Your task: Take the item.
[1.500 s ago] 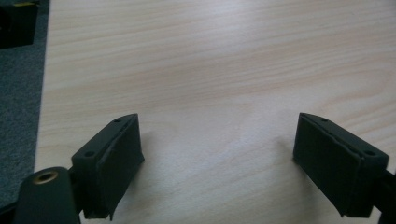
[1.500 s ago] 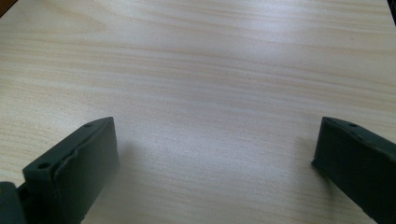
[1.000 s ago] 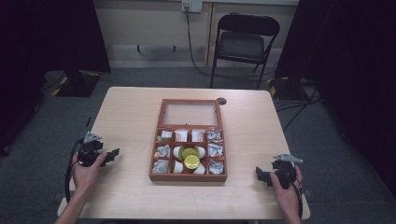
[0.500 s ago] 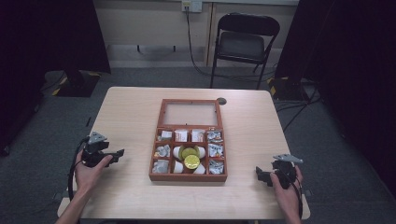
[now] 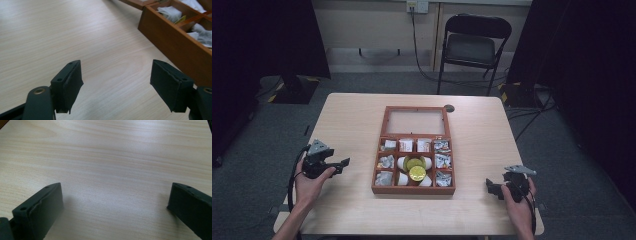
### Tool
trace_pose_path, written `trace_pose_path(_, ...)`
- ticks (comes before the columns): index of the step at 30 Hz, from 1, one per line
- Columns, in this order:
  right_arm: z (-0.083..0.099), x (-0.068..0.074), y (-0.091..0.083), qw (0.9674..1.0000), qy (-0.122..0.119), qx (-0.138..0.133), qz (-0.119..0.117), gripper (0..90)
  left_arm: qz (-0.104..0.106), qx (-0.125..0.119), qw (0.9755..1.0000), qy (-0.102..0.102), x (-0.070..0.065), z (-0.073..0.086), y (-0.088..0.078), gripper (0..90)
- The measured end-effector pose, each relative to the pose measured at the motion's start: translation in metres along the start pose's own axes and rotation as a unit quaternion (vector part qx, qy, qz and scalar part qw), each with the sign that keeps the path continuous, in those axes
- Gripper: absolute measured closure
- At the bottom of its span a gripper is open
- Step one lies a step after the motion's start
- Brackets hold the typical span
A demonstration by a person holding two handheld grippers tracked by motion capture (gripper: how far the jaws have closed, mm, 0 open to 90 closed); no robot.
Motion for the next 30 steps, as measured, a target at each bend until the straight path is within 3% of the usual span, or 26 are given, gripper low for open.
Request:
trace_pose_path(12,0.0,0.0,0.0,1.0,0.0,0.0,0.0,0.0,0.006,-0.019,0.9998,0.001,-0.01,-0.012,-0.007,27.8)
trace_pose_path(20,0.0,0.0,0.0,1.0,0.0,0.0,0.001,0.0,0.034,-0.019,0.9992,0.007,-0.022,-0.021,-0.007,28.1)
trace_pose_path(23,0.0,0.0,0.0,1.0,0.001,0.0,0.002,0.0,0.048,-0.018,0.9985,0.019,-0.03,-0.023,-0.004,29.7)
trace_pose_path(30,0.0,0.0,0.0,1.0,0.001,0.0,0.002,0.0,0.055,-0.023,0.9978,0.028,-0.038,-0.033,-0.001,29.7)
Point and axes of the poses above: each handheld gripper's, and its own axes: y roughly forward along the jaws, z roughly out of its underside, x roughly to its left, the point moved 2 cm from there along y, roughly forward along the jaws, and after that the axes turned 5 degrees about -x, right-handed, at the moved point
